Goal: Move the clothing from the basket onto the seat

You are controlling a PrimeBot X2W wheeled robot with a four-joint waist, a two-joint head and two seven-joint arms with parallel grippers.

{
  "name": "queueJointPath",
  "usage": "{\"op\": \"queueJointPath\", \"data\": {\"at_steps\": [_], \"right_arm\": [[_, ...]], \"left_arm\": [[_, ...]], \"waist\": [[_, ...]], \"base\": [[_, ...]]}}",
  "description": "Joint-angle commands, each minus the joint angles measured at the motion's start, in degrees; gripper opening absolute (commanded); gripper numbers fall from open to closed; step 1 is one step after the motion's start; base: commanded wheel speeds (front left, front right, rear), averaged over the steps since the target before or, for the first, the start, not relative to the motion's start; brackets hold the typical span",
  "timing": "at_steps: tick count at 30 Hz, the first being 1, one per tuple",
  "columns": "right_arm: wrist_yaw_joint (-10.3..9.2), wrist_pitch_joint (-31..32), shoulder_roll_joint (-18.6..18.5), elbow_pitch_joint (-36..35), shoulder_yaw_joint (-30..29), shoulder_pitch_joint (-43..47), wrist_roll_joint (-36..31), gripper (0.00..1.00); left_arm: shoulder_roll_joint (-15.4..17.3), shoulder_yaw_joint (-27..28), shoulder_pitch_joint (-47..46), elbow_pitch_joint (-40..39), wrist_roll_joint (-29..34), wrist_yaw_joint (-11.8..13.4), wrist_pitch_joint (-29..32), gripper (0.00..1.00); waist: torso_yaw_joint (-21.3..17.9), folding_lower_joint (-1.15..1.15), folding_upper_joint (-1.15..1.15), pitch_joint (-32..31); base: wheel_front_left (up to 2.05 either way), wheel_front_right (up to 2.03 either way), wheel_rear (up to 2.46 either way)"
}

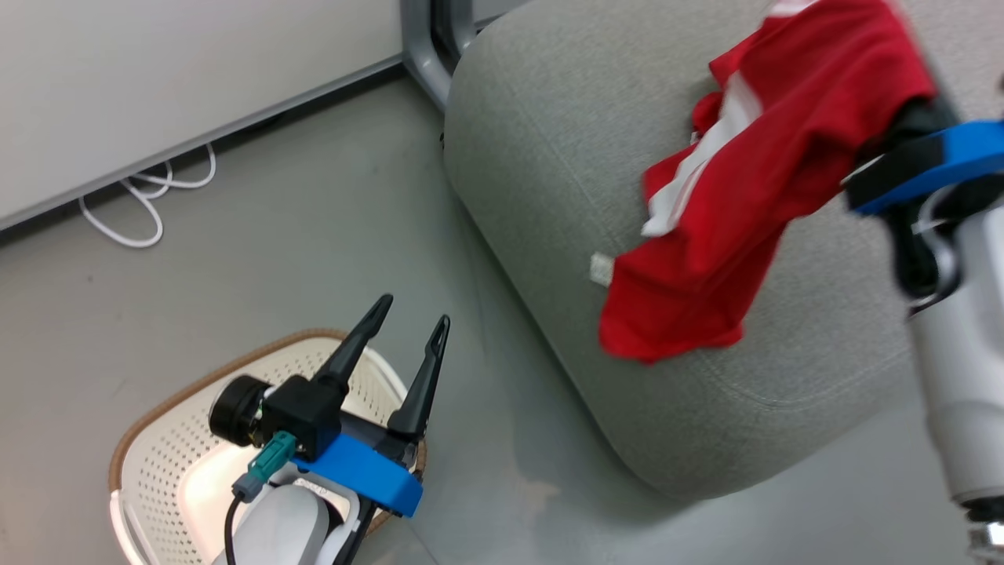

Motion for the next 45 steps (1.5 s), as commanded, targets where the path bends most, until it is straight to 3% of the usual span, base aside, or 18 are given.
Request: {"op": "queueJointPath", "data": {"at_steps": [1, 14, 21, 30, 37, 38, 39, 40, 45], "right_arm": [[0.01, 1.1, -2.0, -1.3, -2.5, -2.6, -0.5, 0.0], [0.01, 7.3, -12.3, -10.8, -22.2, -10.2, -1.2, 0.0], [0.01, 5.4, -11.6, -7.9, -30.8, -8.5, -1.6, 0.0], [0.01, 0.6, -8.9, 1.7, -34.2, -7.4, -2.9, 0.0], [0.01, -1.9, -9.4, 8.1, -33.7, -9.7, -4.5, 0.0], [0.01, -2.2, -9.6, 8.8, -33.5, -9.9, -4.7, 0.09], [0.01, -2.4, -9.8, 9.5, -33.3, -10.2, -4.7, 0.38], [0.01, -2.6, -10.1, 10.8, -32.9, -10.7, -4.8, 1.0], [0.01, -3.2, -11.3, 13.4, -31.5, -12.1, -4.7, 1.0]], "left_arm": [[0.6, -0.4, -2.2, -0.5, 0.4, -0.1, -0.2, 1.0], [3.9, -1.5, -7.9, -4.4, 1.7, -0.1, -0.2, 1.0], [6.5, -2.3, -11.6, -7.4, 3.3, -0.1, -0.2, 1.0], [8.4, -2.7, -13.5, -9.6, 4.3, -0.1, -0.2, 1.0], [8.8, -1.7, -13.6, -9.9, 4.6, -0.1, -0.2, 1.0], [8.7, -1.7, -13.6, -9.8, 4.6, -0.1, -0.2, 1.0], [8.5, -1.6, -13.6, -9.7, 4.5, -0.1, -0.2, 1.0], [8.3, -1.6, -13.6, -9.6, 4.4, -0.1, -0.2, 1.0], [7.9, -1.8, -13.8, -9.2, 4.2, -0.1, -0.2, 1.0]], "waist": [[2.7, -0.01, 0.0, 2.9], [8.1, -0.01, 0.0, 15.0], [9.1, -0.01, 0.0, 22.9], [10.0, -0.01, 0.0, 28.5], [10.2, -0.01, 0.0, 29.7], [10.2, -0.01, 0.0, 29.6], [10.2, -0.01, 0.0, 29.5], [10.3, -0.01, 0.0, 29.3], [10.3, -0.01, 0.0, 28.8]], "base": [[0.0, 0.0, 0.0], [0.0, 0.0, 0.0], [0.0, 0.0, 0.0], [0.0, 0.0, 0.0], [0.0, 0.0, 0.0], [0.0, 0.0, 0.0], [0.0, 0.0, 0.0], [0.0, 0.0, 0.0], [0.0, 0.0, 0.0]]}}
